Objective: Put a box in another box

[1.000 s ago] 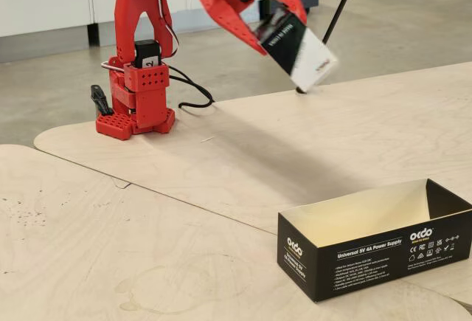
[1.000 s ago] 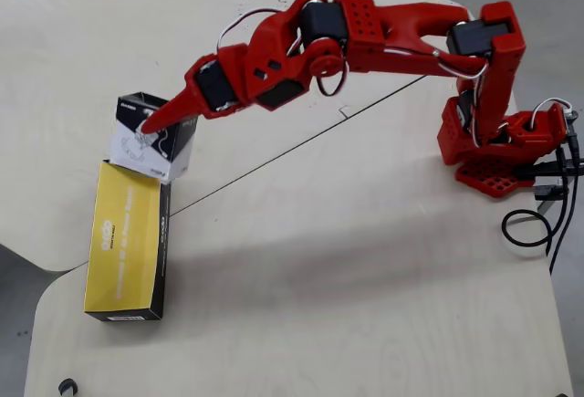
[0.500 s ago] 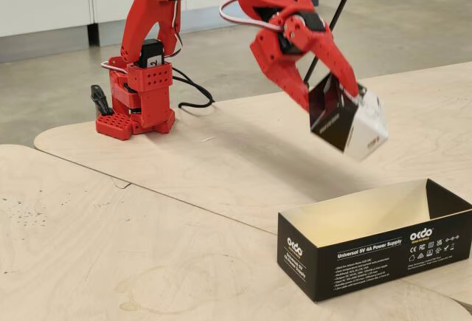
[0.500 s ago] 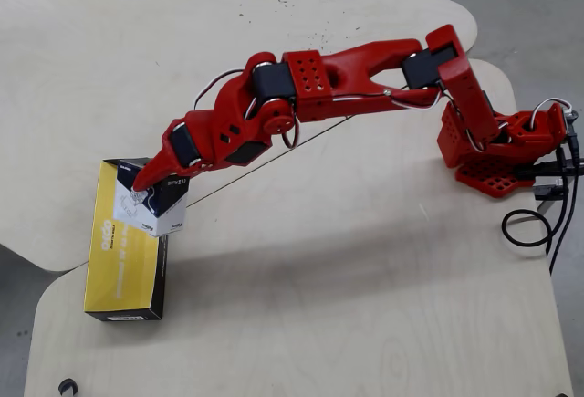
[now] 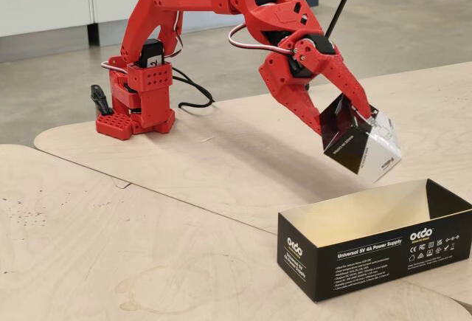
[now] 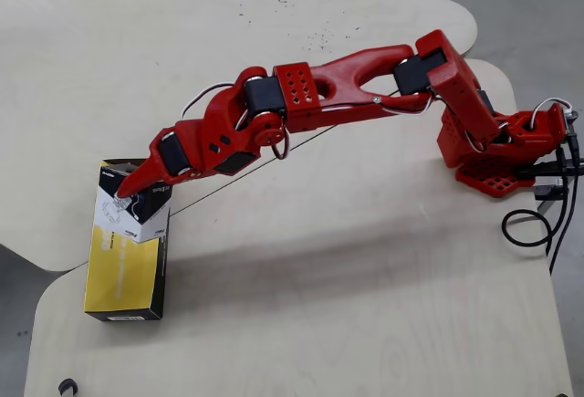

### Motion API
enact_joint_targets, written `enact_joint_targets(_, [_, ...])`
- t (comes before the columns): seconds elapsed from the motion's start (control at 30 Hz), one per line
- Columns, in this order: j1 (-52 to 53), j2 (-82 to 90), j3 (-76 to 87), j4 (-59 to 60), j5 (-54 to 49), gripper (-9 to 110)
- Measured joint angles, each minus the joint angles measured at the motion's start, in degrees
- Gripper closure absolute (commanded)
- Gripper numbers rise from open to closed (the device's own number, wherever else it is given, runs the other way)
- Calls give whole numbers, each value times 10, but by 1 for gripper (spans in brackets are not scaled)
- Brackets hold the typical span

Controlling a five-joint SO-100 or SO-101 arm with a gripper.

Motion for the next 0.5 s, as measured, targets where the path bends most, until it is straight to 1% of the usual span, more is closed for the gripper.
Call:
enact_joint_targets(0.17, [5, -25, 0, -13, 0, 80])
enact_joint_targets(0.5, [6, -35, 14, -23, -3, 62])
